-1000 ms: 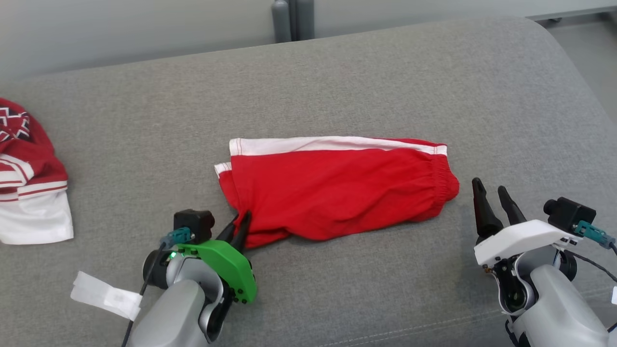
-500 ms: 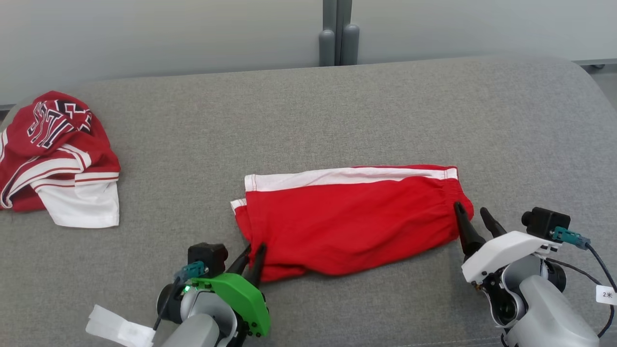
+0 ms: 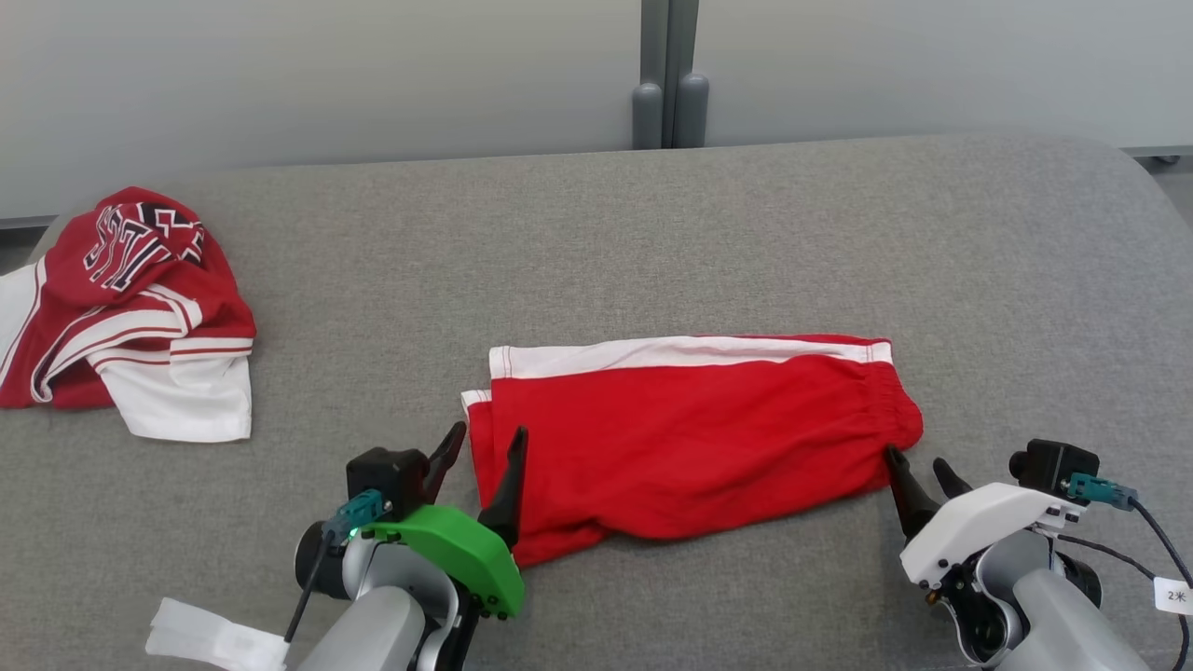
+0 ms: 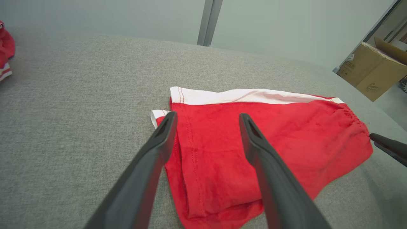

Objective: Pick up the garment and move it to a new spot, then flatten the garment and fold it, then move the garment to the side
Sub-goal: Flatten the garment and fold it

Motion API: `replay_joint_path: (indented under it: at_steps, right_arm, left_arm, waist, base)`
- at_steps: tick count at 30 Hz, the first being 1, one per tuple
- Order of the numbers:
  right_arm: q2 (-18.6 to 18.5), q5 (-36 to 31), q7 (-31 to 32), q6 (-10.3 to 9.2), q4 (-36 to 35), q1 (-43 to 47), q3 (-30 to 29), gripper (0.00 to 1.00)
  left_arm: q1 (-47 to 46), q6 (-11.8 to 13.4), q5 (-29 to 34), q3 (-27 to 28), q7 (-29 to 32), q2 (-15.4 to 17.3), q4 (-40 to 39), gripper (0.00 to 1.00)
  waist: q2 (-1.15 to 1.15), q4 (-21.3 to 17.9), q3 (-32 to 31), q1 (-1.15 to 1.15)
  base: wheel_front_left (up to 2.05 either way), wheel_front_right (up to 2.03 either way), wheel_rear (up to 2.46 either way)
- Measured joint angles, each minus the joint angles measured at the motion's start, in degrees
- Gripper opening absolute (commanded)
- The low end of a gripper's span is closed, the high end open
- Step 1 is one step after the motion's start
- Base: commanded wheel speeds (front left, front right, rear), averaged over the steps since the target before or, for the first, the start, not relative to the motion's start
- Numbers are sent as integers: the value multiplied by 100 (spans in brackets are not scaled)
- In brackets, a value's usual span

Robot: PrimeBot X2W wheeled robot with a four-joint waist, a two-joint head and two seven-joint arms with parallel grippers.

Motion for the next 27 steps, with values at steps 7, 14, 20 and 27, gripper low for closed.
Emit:
replay_joint_path:
  at_steps: [7,14,20,27]
  right_arm:
    - [14,349,168,3,116,31,-214,100]
    - [75,957,293,62,198,21,-584,100]
    - [93,1192,369,108,252,9,-697,100]
    - [80,1190,520,111,427,-32,-639,43]
  left_arm:
    - [32,99,197,138,-32,76,-422,100]
    - [285,144,235,212,-33,81,-746,100]
    - [495,149,287,304,-33,122,-976,100]
    - [734,204,311,482,-33,290,-1215,100]
  waist:
    - [0,161,-47,0]
    - [0,434,-58,0]
    - [0,670,-75,0]
    - [0,767,-87,0]
  base:
    - [0,0,0]
    - [0,0,0]
    - [0,0,0]
    - [0,0,0]
